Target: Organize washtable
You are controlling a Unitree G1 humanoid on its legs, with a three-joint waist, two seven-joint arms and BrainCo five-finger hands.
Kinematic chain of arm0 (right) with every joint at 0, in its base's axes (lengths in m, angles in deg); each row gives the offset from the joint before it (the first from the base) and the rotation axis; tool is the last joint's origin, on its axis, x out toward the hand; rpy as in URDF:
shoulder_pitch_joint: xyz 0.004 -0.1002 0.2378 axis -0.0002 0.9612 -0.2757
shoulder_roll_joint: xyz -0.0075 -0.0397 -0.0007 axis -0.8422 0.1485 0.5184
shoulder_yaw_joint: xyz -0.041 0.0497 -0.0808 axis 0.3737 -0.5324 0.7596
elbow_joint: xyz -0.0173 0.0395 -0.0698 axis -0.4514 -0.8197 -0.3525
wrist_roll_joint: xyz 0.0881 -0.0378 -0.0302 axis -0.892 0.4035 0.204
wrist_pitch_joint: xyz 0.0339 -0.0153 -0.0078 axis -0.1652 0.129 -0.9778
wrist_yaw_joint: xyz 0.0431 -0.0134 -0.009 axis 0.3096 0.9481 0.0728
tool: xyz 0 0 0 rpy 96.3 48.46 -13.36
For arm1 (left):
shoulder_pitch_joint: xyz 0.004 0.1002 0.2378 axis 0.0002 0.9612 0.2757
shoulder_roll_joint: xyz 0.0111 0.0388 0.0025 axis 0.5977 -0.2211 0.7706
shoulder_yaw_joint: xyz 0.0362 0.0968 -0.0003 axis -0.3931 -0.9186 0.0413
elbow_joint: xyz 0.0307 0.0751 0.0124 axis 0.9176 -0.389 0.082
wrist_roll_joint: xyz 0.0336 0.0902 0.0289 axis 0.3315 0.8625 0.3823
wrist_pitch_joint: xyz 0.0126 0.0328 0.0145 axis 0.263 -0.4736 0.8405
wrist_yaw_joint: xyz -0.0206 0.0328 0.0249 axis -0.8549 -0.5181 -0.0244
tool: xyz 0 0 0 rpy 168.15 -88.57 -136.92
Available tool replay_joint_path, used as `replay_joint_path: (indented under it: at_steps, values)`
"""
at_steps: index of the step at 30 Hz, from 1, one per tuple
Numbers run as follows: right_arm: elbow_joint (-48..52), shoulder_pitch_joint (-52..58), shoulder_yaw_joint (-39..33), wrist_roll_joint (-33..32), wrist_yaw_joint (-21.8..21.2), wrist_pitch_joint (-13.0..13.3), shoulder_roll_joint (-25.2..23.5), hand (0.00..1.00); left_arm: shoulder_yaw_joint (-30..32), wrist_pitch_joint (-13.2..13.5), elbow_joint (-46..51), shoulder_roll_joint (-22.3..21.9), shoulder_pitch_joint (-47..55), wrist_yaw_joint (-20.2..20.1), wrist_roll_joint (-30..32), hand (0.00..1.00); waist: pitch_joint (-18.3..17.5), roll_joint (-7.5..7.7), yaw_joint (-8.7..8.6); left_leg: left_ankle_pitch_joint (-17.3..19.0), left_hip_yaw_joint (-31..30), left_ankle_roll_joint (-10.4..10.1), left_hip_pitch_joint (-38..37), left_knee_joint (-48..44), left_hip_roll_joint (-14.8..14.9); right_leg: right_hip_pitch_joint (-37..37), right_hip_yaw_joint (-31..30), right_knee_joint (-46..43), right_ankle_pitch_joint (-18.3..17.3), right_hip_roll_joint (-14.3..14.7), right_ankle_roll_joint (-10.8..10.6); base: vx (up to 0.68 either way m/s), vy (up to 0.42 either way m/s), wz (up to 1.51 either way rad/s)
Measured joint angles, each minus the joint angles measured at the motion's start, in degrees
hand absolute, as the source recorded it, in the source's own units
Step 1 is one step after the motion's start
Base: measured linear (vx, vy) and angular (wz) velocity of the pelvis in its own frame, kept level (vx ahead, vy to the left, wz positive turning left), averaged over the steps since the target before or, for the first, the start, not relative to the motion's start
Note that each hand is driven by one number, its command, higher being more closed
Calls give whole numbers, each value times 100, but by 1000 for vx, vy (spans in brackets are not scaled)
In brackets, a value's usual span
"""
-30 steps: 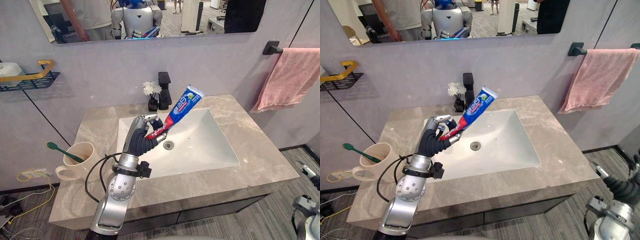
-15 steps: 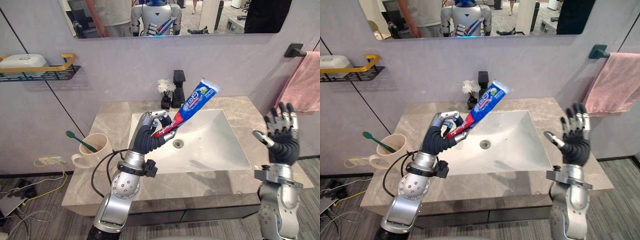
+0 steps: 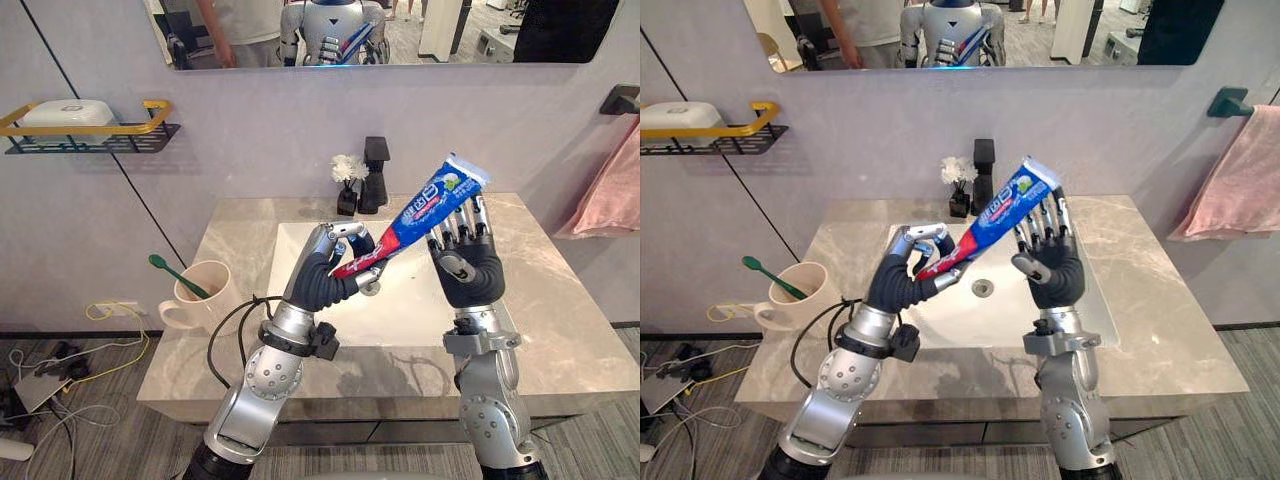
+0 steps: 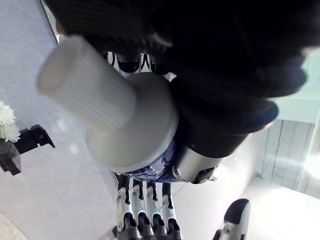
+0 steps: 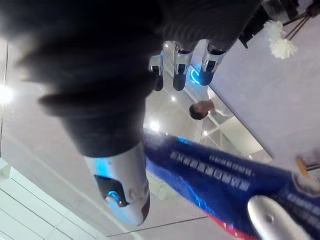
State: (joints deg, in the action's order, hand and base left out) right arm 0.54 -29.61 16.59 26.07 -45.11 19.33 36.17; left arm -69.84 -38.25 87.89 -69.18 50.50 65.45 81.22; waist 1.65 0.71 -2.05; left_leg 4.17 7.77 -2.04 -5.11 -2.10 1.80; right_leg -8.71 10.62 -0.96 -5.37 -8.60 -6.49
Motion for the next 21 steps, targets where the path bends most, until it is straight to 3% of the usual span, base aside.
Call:
replay_joint_path:
  at_steps: [11, 12, 21]
  values:
    - [1, -164, 375, -292, 33, 10, -61, 0, -438, 52, -223, -4, -106, 108, 0, 100, 2, 4, -1, -14, -3, 5, 1, 26, -7, 8, 5, 12, 8, 0, 13, 0, 0, 0]
    - [1, -164, 385, -339, 35, 11, -69, 100, -447, 53, -224, -4, -106, 112, 0, 100, 2, 4, -2, -18, -3, 7, 1, 30, -8, 9, 6, 12, 8, 0, 13, 0, 0, 0]
    - [-39, -338, 469, -658, 24, 56, -80, 100, -650, 104, -348, -11, -316, 243, -51, 100, 10, 28, 2, -180, -39, 29, 1, 220, -37, 79, 27, 11, 59, -8, 29, -30, -8, 2]
